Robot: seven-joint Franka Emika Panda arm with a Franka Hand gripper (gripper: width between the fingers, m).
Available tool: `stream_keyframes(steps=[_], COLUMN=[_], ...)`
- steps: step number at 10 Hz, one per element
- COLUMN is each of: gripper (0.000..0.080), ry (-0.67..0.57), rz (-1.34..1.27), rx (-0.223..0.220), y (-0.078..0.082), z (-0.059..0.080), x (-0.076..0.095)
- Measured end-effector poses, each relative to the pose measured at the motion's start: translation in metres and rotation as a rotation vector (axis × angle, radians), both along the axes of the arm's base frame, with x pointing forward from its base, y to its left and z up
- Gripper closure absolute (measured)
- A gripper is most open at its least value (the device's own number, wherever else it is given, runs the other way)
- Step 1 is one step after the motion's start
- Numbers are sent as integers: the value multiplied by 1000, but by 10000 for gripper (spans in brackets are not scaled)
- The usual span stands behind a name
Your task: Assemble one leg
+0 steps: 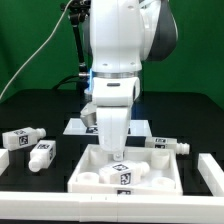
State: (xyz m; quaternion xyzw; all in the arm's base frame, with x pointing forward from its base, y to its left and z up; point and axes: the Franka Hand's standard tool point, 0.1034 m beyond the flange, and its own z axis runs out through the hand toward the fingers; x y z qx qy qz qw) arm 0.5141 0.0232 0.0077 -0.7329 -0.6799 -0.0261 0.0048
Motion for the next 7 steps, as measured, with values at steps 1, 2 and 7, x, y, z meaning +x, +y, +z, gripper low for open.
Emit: stream_keyframes(steps=[1, 2, 7], gripper=[747, 747, 747], ry=[0, -2, -1], rz=[20, 39, 53], rx=[3, 5, 1], y=[6, 14, 43], z=[0, 0, 1], x=[1, 2, 7])
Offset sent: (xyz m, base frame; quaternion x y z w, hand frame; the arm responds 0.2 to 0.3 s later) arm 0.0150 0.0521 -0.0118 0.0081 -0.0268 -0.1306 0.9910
